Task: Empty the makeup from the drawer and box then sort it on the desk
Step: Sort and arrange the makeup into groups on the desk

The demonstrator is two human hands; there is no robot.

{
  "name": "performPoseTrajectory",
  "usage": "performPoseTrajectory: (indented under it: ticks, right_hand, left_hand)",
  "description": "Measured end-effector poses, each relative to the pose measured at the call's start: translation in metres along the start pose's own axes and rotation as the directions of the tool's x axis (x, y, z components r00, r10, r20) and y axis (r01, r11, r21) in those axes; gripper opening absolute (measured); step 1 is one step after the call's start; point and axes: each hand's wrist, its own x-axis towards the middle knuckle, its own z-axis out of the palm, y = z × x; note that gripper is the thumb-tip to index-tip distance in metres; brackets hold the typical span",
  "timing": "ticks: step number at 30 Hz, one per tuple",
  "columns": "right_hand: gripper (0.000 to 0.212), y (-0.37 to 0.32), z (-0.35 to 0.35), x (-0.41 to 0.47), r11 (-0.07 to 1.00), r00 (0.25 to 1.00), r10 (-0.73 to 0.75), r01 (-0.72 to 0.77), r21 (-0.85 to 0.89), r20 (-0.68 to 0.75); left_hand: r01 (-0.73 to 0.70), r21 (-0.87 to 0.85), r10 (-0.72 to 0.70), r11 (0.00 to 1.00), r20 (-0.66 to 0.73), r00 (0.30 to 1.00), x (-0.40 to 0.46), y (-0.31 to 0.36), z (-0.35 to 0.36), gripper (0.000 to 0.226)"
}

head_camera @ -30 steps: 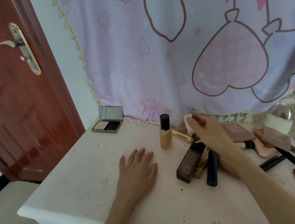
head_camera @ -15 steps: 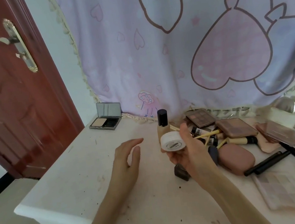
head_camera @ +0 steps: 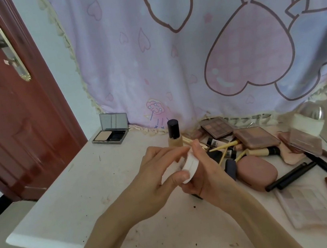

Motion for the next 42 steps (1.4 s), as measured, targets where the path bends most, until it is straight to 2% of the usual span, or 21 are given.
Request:
performPoseTrajectory:
  ticks: [6,10,15,18,19,22,23,25,27,29,31,34,39,42]
  right_hand:
    - [0.042,-0.002,0.002,-0.003,0.998,0.997,-0.002,-0.003,0.07,0.076]
    - [0.043,0.0,0.002,-0.003,0.994,0.995,-0.03,0.019,0.104,0.1]
    - [0.046,0.004,0.003,-0.001,0.997,0.996,-0.033,0.027,0.073,0.083]
    - [0.045,0.009,0.005,0.0,0.999,0.998,-0.032,0.029,0.046,0.06]
    - [0.045,0.01,0.007,0.0,0.997,0.998,-0.034,0.03,0.068,0.059]
    - [0.044,0.012,0.014,0.0,0.989,0.998,-0.032,0.024,0.145,0.053]
    - [0.045,0.011,0.015,-0.001,0.988,0.998,-0.02,0.011,0.157,0.054]
    - [0.045,0.01,0.014,-0.002,0.984,0.998,0.01,-0.022,0.176,0.067]
    - [0.048,0.009,0.012,-0.003,0.98,0.995,0.04,-0.056,0.189,0.088]
    - [0.048,0.009,0.012,-0.003,0.977,0.992,0.068,-0.088,0.195,0.109]
    - [0.046,0.01,0.011,-0.003,0.976,0.989,0.08,-0.103,0.19,0.125]
    - [0.045,0.009,0.01,-0.004,0.979,0.988,0.064,-0.089,0.181,0.139]
    - [0.049,0.012,0.009,-0.002,0.976,0.99,0.062,-0.086,0.198,0.125]
    - [0.045,0.015,0.012,-0.002,0.982,0.984,0.101,-0.123,0.142,0.15]
  left_hand:
    - [-0.038,0.317,0.071,0.948,-0.093,0.993,-0.001,-0.009,0.005,0.041]
    - [-0.053,0.526,0.145,0.849,-0.136,0.98,0.003,-0.01,0.01,0.03]
    - [-0.087,0.616,0.223,0.783,-0.148,0.963,0.0,-0.017,0.012,0.028]
    - [-0.017,0.536,0.137,0.844,-0.184,0.973,-0.005,-0.017,0.011,0.026]
    - [0.007,0.511,0.1,0.86,-0.181,0.978,-0.006,-0.016,0.007,0.031]
    - [0.043,0.508,0.019,0.86,-0.116,0.993,-0.005,-0.009,-0.012,0.065]
    - [0.054,0.469,-0.02,0.882,-0.077,0.997,-0.007,-0.008,-0.018,0.066]
    - [0.104,0.248,-0.12,0.963,0.052,0.991,-0.01,-0.004,-0.027,0.052]
    - [0.128,0.092,-0.14,0.987,0.131,0.981,-0.013,0.0,-0.031,0.058]
    - [0.077,0.15,-0.096,0.986,0.126,0.987,-0.011,-0.002,-0.031,0.052]
    - [0.084,0.205,-0.102,0.975,0.078,0.992,-0.007,-0.004,-0.032,0.051]
    - [0.105,0.279,-0.121,0.954,0.039,0.992,-0.006,-0.005,-0.035,0.071]
    - [0.079,0.13,-0.1,0.988,0.169,0.981,-0.014,-0.001,-0.039,0.069]
    - [0.068,0.174,-0.095,0.982,0.15,0.984,-0.016,-0.004,-0.04,0.056]
